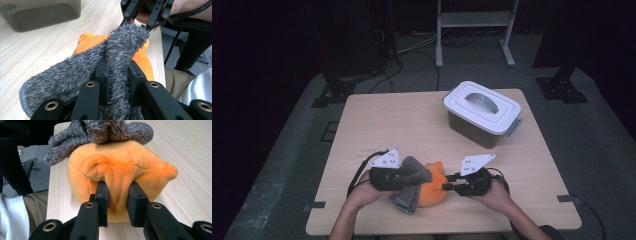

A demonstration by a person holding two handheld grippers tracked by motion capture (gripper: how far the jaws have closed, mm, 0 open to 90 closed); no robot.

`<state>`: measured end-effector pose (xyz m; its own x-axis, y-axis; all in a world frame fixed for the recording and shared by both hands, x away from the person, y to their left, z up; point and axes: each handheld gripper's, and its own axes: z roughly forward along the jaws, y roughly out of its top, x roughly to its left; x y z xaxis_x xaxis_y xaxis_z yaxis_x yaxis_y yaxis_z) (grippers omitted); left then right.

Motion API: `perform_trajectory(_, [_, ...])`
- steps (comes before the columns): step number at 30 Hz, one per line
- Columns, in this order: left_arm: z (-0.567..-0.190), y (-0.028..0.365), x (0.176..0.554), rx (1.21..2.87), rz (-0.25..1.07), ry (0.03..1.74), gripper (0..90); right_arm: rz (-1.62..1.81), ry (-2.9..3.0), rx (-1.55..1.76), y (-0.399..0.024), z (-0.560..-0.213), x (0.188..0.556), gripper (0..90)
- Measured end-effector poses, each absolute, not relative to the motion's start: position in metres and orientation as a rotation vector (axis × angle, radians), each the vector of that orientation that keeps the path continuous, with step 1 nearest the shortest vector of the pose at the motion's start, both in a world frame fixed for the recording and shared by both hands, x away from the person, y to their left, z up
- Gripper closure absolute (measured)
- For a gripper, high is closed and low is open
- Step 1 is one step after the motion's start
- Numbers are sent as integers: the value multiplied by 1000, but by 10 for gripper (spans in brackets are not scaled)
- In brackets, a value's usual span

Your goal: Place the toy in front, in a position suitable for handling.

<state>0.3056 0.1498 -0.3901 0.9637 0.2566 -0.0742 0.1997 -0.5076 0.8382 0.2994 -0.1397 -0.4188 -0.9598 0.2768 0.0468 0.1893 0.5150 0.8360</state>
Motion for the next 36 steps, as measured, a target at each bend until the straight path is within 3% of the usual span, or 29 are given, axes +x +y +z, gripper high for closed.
perform_trajectory(11, [-376, 120, 288, 2145, 57, 181, 741, 1469, 2658, 429, -140, -420, 300, 713])
perform_trajectory(25, [-394, 161, 312, 2133, 81, 387, 741, 1472, 2664, 433, -140, -421, 301, 710])
perform_trajectory(36, [-380, 137, 298, 2127, 73, 276, 741, 1436, 2667, 362, -134, -420, 293, 707])
